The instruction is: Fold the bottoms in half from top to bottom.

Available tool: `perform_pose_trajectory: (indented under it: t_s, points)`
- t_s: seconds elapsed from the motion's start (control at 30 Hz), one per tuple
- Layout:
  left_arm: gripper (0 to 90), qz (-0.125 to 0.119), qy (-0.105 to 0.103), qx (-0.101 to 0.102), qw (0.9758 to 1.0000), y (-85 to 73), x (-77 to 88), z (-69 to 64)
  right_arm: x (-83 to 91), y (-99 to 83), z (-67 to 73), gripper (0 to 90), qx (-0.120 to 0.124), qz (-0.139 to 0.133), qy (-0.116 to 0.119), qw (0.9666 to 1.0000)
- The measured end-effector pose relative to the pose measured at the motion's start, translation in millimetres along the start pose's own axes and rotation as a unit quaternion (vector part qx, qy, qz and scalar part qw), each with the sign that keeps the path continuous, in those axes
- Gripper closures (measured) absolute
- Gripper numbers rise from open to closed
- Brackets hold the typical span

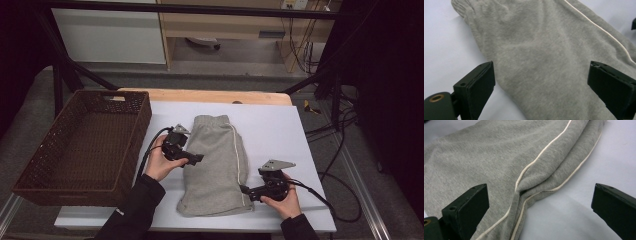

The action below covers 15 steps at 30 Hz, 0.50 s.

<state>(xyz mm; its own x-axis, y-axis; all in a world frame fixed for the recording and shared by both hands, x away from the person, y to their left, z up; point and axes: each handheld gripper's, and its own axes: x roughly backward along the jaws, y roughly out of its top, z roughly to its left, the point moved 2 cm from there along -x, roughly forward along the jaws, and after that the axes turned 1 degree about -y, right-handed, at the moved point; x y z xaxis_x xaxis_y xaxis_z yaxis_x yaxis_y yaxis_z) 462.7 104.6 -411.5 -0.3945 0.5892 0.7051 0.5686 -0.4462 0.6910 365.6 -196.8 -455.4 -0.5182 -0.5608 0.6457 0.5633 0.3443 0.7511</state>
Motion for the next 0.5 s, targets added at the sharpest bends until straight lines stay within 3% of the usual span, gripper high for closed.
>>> perform_pose_trajectory:
  t_s: [0.2,0.5]
  points:
    - [8.1,0.005,0.016,-0.008,0.9998,13.0,-6.8,9.1,0.9,0.2,0.0,2.2,0.001,-0.002,0.001,1.0]
    - [8.2,0.005,0.032,-0.003,0.9995,29.2,-15.4,21.9,0.9,-0.1,0.2,2.2,0.001,0.0,0.002,1.0]
